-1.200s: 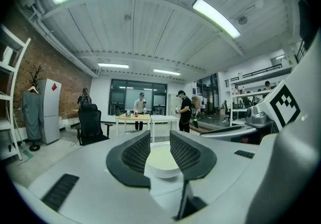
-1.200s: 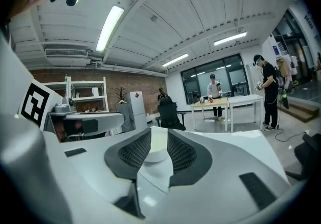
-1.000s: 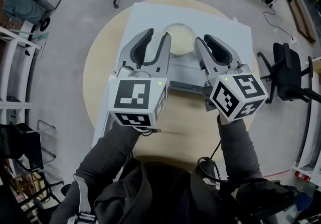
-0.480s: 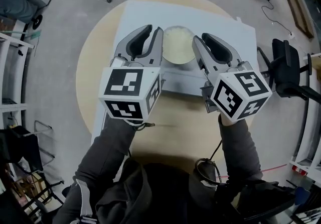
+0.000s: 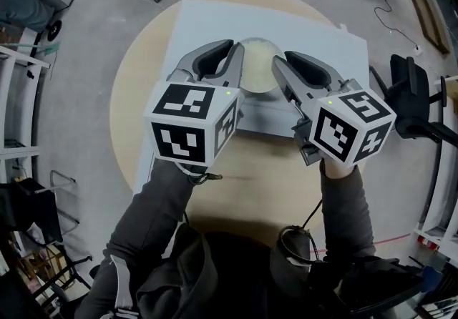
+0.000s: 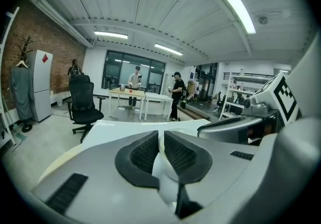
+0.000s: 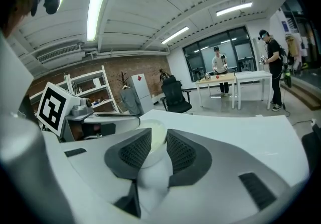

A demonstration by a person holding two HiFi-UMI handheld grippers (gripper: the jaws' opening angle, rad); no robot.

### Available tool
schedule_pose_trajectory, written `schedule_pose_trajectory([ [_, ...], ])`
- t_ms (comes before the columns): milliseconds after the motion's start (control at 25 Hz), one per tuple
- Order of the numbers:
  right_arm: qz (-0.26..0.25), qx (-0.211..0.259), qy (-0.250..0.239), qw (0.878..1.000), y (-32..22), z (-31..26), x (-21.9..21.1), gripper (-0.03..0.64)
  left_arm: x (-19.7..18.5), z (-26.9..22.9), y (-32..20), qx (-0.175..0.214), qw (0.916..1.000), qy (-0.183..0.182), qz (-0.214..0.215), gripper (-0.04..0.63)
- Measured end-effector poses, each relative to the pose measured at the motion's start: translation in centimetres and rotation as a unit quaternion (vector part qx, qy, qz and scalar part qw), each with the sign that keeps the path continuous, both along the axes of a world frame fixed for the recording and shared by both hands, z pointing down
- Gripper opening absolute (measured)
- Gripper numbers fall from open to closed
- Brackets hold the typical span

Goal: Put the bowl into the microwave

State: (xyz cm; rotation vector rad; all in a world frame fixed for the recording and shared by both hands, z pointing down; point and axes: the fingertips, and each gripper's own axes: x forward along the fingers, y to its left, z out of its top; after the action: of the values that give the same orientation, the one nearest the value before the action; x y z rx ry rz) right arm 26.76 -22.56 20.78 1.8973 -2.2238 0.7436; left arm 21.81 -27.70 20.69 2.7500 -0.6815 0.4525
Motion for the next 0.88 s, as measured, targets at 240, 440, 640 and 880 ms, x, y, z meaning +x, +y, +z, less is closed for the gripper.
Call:
schedule_pose_trajectory([
  [240, 0.029, 0.008, 0.0, 1.0, -0.2, -0.2, 0.5, 0.063, -0.4, -0.2, 0.2, -0.008, 0.9999, 0.008, -0.012, 0.038],
  [440, 0.051, 0.023, -0.003, 0.998, 0.0, -0.5, 1.1, 0.041, -0.3, -0.7, 0.5, 0.007, 0.9997, 0.009, -0.024, 0.028],
  [640, 0.063, 0.026, -0.001, 0.998, 0.4, -0.4, 1.3, 0.035, -0.3, -0.9, 0.8, 0.01, 0.9994, 0.015, -0.029, 0.023],
  [880, 0.074, 0.036, 0.008, 0.997, 0.8, -1.4, 1.7, 0.028, -0.1, -1.6, 1.2, 0.008, 0.9992, 0.027, -0.028, 0.021],
])
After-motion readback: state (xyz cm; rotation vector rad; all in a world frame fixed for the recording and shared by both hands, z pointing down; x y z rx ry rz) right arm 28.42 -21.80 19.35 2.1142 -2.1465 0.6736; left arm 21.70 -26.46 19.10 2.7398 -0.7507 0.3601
